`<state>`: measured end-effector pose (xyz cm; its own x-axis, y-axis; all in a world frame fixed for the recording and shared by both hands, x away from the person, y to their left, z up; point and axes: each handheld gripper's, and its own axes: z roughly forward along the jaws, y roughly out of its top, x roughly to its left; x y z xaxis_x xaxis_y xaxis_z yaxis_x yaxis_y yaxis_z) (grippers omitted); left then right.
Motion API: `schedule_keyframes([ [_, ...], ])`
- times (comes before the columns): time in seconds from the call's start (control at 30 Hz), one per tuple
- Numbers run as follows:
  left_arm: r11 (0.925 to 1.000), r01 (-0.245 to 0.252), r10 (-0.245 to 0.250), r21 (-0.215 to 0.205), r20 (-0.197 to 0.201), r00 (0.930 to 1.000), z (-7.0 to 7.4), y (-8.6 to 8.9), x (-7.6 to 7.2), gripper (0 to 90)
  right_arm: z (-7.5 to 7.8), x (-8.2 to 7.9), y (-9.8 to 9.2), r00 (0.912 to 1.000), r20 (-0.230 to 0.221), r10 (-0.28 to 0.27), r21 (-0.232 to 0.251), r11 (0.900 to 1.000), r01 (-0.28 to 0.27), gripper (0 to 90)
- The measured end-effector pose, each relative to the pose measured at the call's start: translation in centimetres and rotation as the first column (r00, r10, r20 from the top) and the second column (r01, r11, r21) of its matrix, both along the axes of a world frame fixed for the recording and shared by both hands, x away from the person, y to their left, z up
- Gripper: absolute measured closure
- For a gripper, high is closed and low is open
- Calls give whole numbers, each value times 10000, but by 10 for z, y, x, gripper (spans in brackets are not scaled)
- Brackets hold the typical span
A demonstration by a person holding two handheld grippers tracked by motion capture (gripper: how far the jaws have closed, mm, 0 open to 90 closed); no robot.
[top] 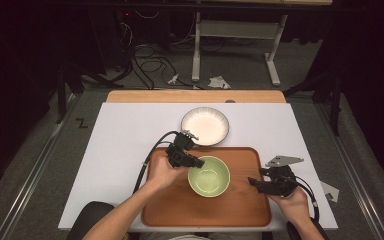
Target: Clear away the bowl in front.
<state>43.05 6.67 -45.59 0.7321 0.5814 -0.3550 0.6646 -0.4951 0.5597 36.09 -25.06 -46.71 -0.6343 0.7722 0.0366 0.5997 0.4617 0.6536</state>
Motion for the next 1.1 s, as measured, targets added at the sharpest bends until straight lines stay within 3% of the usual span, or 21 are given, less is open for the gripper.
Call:
schedule_keyframes([
  [1.1, 9999, -84, 87, 117, -262, 9996, -13, -4, 2, 809, 0, 0, 0, 10000, 60, 35, -18, 10000, -35, 428],
])
